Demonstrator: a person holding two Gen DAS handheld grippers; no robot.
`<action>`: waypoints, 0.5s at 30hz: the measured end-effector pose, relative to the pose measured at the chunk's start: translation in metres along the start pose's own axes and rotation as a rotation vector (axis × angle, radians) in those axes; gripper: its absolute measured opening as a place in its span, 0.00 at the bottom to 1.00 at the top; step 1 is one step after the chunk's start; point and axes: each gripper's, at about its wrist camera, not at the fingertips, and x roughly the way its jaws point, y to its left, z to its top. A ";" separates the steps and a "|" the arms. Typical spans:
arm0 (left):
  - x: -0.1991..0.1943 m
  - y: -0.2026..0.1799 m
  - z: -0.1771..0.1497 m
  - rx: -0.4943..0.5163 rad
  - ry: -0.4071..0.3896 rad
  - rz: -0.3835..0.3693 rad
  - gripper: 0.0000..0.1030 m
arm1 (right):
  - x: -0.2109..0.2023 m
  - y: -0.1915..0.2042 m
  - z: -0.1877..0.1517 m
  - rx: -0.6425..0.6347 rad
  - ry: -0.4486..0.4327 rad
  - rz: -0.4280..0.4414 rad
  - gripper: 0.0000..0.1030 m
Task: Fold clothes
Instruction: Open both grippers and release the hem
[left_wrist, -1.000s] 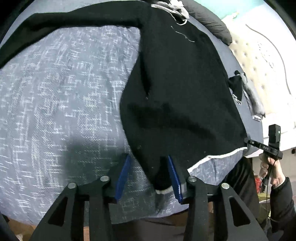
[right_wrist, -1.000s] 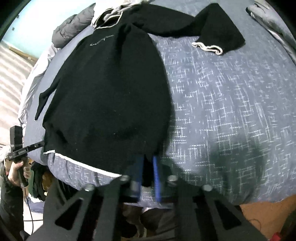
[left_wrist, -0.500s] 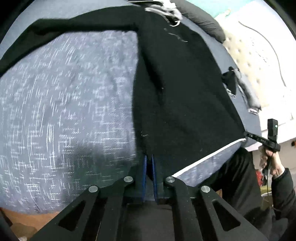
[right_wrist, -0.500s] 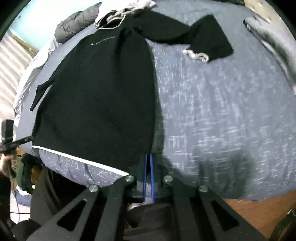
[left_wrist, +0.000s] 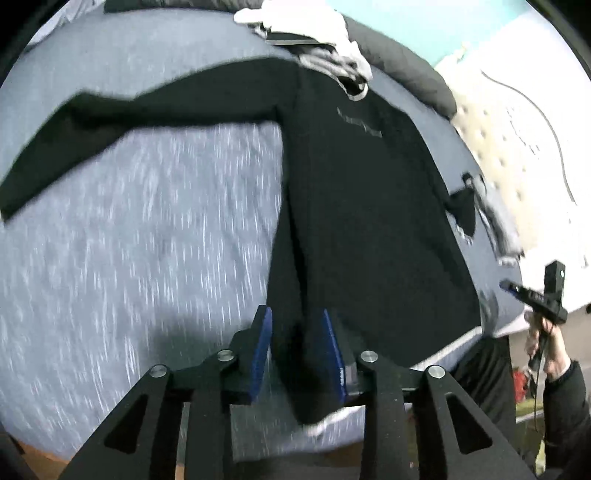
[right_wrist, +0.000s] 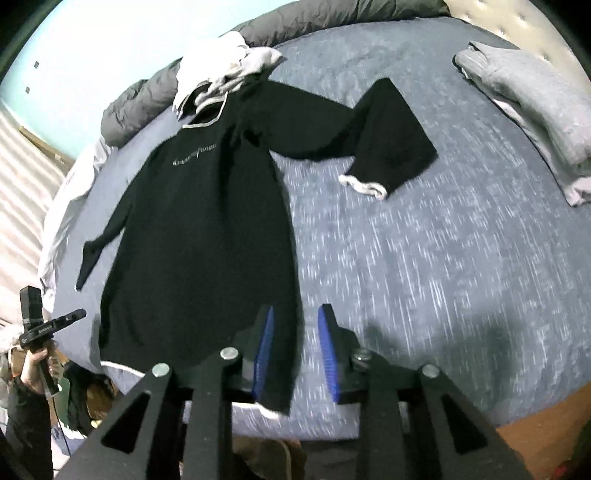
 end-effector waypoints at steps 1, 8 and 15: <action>0.001 0.000 0.008 0.000 -0.007 0.000 0.35 | 0.002 0.000 0.005 0.003 -0.005 0.008 0.26; 0.013 0.014 0.076 0.005 -0.033 0.030 0.45 | 0.017 -0.007 0.040 0.022 -0.020 0.043 0.38; 0.033 0.026 0.141 -0.001 -0.055 0.078 0.55 | 0.044 -0.014 0.098 0.023 -0.046 0.047 0.39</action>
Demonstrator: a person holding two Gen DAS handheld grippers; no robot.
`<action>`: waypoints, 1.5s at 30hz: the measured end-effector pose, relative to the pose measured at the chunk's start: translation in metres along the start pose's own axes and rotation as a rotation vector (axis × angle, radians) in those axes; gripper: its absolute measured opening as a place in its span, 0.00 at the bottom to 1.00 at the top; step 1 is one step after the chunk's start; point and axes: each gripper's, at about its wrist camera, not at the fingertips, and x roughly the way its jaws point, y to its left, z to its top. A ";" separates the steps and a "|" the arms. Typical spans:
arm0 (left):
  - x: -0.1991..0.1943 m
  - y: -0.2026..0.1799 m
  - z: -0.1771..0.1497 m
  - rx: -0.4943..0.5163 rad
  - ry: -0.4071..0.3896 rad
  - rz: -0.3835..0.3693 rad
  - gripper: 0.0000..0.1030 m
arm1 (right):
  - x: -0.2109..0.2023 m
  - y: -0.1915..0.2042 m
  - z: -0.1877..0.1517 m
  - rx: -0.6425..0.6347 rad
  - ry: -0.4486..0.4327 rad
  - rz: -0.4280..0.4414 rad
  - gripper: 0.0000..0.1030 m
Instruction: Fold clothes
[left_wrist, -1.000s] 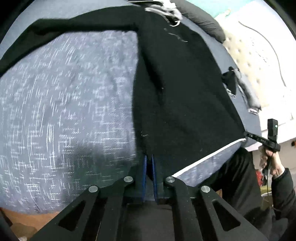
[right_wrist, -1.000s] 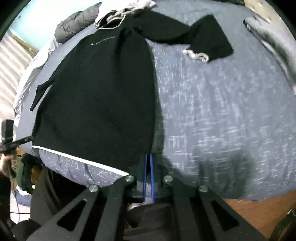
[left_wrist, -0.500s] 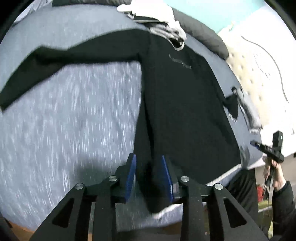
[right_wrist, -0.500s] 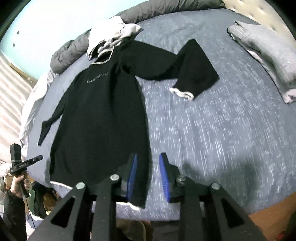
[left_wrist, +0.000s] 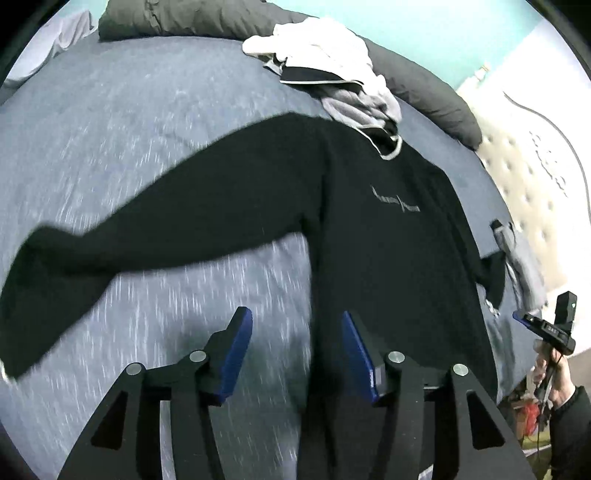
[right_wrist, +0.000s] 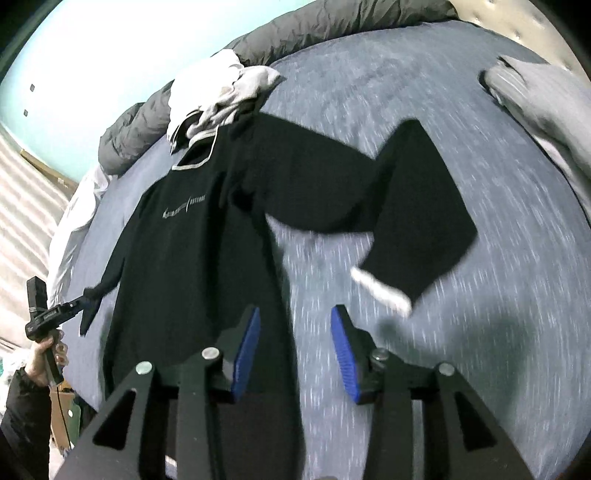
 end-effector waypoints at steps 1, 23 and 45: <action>0.003 0.002 0.007 0.000 -0.004 0.013 0.62 | 0.005 0.000 0.010 -0.006 -0.004 -0.001 0.41; 0.072 0.070 0.113 -0.033 -0.019 0.130 0.71 | 0.120 0.026 0.172 -0.140 -0.006 -0.096 0.48; 0.134 0.046 0.159 0.163 0.028 0.121 0.05 | 0.188 0.027 0.208 -0.273 0.010 -0.109 0.03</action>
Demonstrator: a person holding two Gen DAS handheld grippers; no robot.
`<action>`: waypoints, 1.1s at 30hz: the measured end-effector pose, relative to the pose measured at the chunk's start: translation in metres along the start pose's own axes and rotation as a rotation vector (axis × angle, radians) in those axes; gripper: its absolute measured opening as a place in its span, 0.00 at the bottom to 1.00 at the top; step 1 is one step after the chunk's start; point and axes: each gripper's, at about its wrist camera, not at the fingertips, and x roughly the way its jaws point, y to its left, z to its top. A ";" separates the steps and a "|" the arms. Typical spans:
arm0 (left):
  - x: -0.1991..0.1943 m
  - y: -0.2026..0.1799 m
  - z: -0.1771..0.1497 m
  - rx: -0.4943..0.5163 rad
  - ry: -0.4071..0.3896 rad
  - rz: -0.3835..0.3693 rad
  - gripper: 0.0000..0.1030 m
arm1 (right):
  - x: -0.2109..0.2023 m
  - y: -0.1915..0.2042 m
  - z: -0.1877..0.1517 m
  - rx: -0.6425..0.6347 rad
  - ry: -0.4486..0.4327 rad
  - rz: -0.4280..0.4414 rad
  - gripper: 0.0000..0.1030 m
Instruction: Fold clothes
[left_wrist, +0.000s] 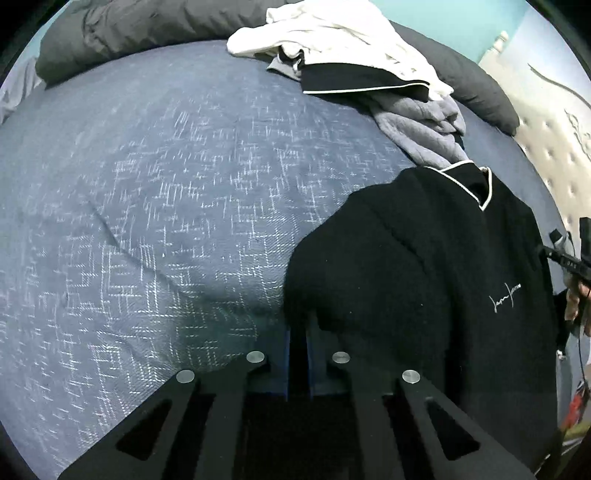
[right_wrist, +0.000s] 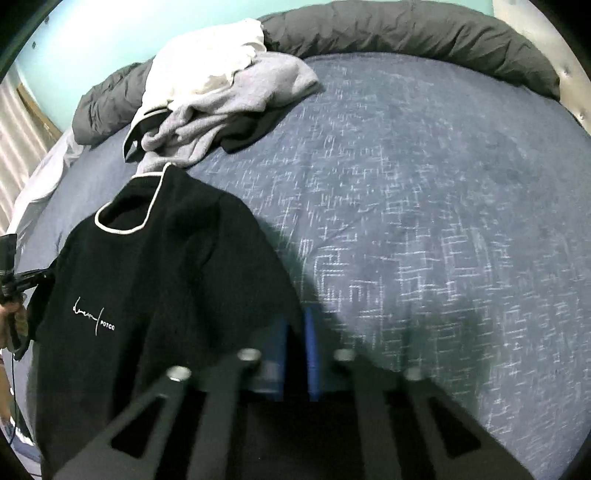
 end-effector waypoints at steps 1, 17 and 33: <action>-0.004 -0.002 0.002 0.014 -0.009 0.017 0.05 | -0.004 -0.001 0.001 -0.002 -0.017 -0.016 0.02; -0.032 0.020 0.066 -0.020 -0.059 0.135 0.05 | -0.015 -0.030 0.064 -0.033 -0.027 -0.227 0.02; -0.038 0.017 0.039 -0.081 -0.124 0.163 0.54 | -0.046 -0.040 0.024 0.124 -0.190 -0.200 0.40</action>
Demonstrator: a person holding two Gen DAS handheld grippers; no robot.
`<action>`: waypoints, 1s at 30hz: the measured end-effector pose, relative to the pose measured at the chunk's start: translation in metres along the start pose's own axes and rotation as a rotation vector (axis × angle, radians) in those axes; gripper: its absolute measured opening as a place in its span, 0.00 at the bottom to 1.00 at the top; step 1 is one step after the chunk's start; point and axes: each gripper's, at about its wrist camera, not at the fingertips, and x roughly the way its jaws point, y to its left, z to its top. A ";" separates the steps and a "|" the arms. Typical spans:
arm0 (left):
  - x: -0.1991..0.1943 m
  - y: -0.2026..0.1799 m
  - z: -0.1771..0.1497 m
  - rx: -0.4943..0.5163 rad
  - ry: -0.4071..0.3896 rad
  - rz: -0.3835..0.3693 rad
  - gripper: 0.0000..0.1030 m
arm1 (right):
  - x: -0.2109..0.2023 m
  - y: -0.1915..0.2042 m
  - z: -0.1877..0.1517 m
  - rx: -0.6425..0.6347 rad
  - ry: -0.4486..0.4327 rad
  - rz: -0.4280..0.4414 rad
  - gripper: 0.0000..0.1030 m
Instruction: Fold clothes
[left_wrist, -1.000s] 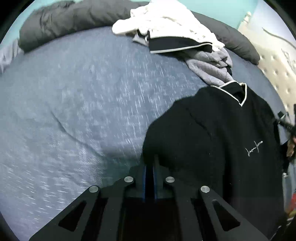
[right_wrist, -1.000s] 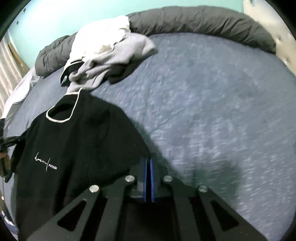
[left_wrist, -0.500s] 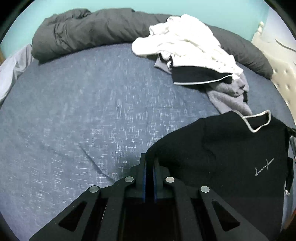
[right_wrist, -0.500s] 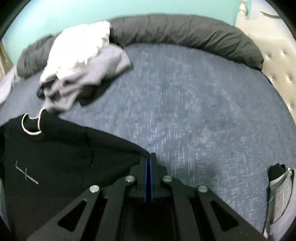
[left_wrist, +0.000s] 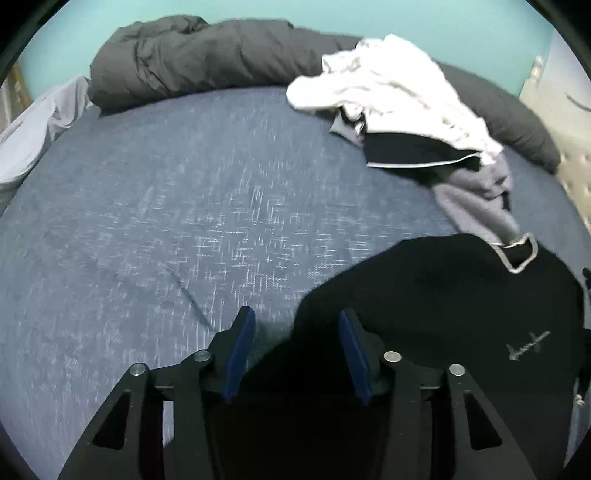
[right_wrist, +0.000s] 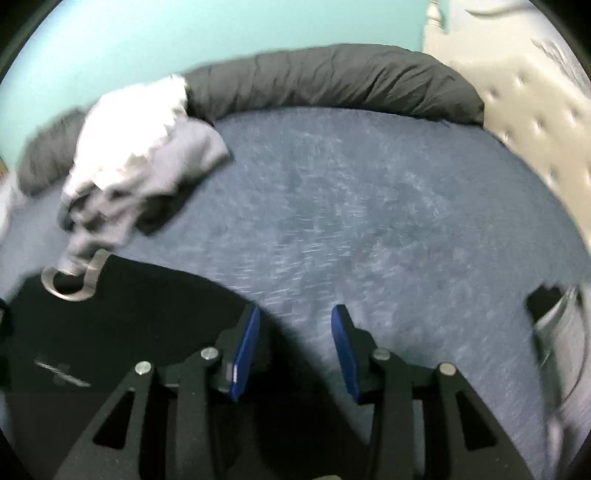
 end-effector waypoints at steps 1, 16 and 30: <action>-0.007 -0.002 -0.006 0.006 0.000 -0.021 0.55 | -0.008 0.000 -0.008 0.016 0.007 0.043 0.41; -0.067 -0.038 -0.196 -0.039 0.222 -0.244 0.55 | -0.087 0.012 -0.178 0.085 0.216 0.283 0.41; -0.118 -0.045 -0.285 -0.094 0.305 -0.326 0.55 | -0.152 0.020 -0.267 0.102 0.384 0.377 0.41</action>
